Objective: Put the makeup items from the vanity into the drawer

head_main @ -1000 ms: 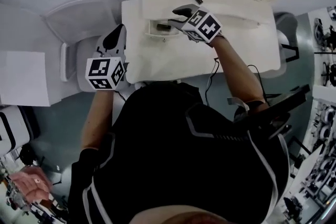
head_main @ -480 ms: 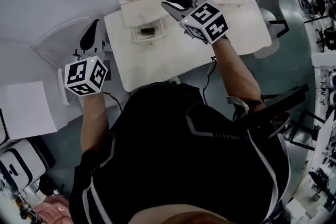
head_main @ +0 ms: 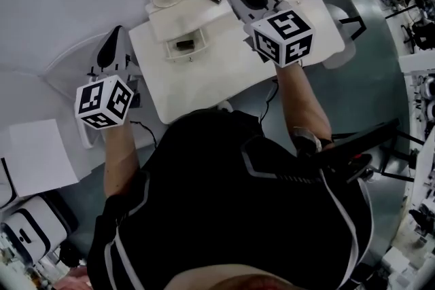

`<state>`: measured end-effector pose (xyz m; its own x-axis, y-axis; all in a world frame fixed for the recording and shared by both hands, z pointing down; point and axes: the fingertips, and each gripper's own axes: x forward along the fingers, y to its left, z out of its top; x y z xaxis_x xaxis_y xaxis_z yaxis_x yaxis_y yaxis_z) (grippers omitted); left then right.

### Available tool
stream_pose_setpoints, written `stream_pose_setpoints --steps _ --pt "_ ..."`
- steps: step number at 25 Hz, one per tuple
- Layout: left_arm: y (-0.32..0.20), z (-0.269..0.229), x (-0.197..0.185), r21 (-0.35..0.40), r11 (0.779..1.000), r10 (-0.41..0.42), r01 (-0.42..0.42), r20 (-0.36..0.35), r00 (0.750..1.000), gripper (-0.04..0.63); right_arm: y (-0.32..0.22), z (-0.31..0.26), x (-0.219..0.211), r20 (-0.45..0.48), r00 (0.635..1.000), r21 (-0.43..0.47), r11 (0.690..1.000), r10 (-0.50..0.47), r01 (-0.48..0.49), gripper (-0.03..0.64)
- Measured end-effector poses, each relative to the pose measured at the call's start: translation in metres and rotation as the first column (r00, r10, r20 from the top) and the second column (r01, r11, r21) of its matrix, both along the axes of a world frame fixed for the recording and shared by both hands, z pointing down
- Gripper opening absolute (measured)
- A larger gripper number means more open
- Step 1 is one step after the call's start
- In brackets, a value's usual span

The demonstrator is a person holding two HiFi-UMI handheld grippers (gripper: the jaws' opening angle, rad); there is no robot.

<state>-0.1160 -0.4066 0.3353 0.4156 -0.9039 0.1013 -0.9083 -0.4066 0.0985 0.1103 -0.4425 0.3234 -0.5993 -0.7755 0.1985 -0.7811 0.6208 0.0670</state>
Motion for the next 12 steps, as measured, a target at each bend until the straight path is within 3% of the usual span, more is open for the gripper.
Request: stream_pose_setpoints --steps 5,12 --pt "0.001 0.001 0.005 -0.051 0.998 0.027 -0.029 -0.044 0.999 0.003 0.001 -0.016 0.013 0.054 0.996 0.045 0.996 0.07 -0.072 0.005" --pt "0.002 0.001 -0.002 -0.043 0.999 -0.005 0.005 0.002 1.0 0.003 -0.001 -0.026 0.022 0.071 0.992 0.062 0.992 0.108 -0.112 0.005"
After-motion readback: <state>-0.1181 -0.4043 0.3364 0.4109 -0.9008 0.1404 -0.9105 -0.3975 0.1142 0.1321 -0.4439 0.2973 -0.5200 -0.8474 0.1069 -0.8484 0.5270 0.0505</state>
